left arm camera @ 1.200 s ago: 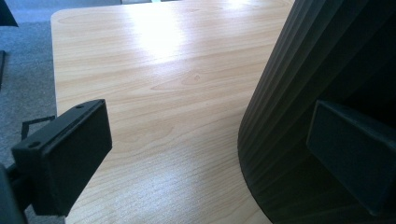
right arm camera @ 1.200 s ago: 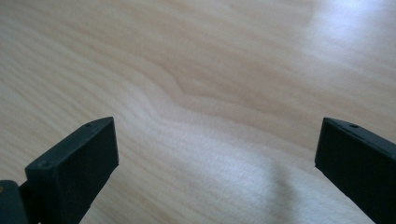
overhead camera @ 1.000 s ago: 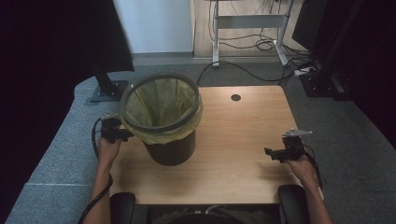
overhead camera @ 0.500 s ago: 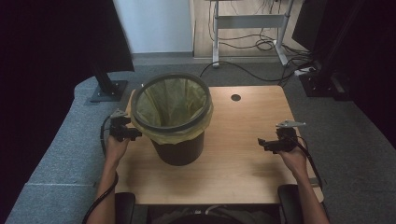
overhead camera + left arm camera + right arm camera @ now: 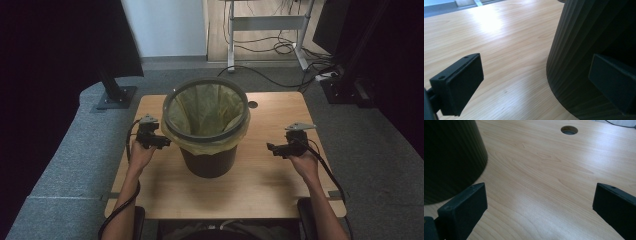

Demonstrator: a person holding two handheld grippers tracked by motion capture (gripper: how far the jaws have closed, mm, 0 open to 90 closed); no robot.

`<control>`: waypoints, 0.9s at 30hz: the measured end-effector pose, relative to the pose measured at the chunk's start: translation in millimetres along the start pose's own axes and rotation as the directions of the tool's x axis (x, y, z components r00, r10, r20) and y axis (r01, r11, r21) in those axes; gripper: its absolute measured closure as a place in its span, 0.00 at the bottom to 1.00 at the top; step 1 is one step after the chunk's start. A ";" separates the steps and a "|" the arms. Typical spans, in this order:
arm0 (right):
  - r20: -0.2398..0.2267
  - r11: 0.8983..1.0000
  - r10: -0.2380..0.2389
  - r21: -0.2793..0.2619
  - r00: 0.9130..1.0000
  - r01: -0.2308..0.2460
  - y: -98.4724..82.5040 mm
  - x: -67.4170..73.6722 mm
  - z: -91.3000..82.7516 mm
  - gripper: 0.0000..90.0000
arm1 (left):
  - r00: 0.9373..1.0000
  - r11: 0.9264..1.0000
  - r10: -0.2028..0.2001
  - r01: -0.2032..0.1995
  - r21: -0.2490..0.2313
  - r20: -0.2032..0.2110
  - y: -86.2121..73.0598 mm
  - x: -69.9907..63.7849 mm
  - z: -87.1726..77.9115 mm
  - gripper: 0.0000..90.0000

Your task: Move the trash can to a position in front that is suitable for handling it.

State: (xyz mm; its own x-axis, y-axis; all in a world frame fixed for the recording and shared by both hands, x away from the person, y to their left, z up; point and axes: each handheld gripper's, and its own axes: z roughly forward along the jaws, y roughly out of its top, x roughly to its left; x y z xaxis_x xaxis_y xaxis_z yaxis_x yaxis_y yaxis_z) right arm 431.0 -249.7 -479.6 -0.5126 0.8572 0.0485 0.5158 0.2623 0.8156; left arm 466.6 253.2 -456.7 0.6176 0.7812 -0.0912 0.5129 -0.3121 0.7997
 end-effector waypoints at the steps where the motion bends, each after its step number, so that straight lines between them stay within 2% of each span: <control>1: -0.002 1.000 0.008 -0.002 1.000 -0.008 3.5 1.9 3.2 0.00 | 1.000 1.000 0.003 -0.003 0.001 0.004 1.7 -2.9 2.6 0.00; 5: 0.001 1.000 0.003 -0.002 1.000 -0.003 8.6 5.2 7.8 0.00 | 1.000 1.000 0.010 -0.010 0.004 0.029 7.2 -12.2 11.9 0.00; 6: -0.008 1.000 0.025 -0.012 1.000 -0.025 11.5 5.7 11.0 0.00 | 0.999 1.000 0.011 -0.011 0.006 0.031 8.5 -14.1 14.0 0.00; 9: 0.007 1.000 0.019 -0.008 1.000 -0.019 16.0 7.0 15.5 0.00 | 0.999 1.000 0.017 -0.017 0.007 0.039 13.1 -20.7 21.2 0.00; 12: -0.003 0.999 0.031 -0.019 1.000 -0.031 20.8 8.1 19.9 0.00 | 0.999 1.000 0.017 -0.018 0.007 0.049 16.2 -25.6 26.7 0.00; 13: 0.002 0.999 0.040 -0.013 0.999 -0.040 22.3 7.8 21.5 0.00 | 0.998 1.000 0.016 -0.016 0.007 0.052 17.1 -27.3 28.5 0.00; 17: 0.033 1.000 0.021 -0.001 0.999 -0.021 28.6 8.0 28.9 0.00 | 0.997 1.000 0.015 -0.015 -0.001 0.069 19.9 -34.1 35.8 0.00; 19: 0.047 1.000 0.030 -0.010 0.998 -0.029 30.2 7.4 31.3 0.00 | 0.998 1.000 0.013 -0.013 -0.005 0.060 21.1 -35.3 38.2 0.00; 22: 0.038 0.999 0.045 -0.003 0.998 -0.045 29.9 3.7 35.6 0.00 | 0.999 1.000 0.014 -0.014 -0.009 0.046 22.9 -34.5 40.5 0.00; 24: 0.037 1.000 0.029 0.000 0.999 -0.029 29.8 3.6 36.8 0.00 | 0.999 1.000 0.020 -0.019 -0.011 0.041 22.8 -35.1 40.0 0.00; 27: 0.038 1.000 0.013 -0.008 0.999 -0.013 28.7 4.2 36.1 0.00 | 0.998 1.000 0.017 -0.016 -0.014 0.061 20.6 -35.6 38.5 0.00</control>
State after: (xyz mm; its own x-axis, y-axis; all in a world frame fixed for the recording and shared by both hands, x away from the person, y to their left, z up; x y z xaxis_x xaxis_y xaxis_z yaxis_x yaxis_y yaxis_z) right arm 468.5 -222.6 -476.9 -0.4790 0.8770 0.0372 0.5168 0.2475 0.8196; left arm 478.2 198.2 -459.7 0.6617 0.7412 -0.1135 0.4941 -0.3171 0.8096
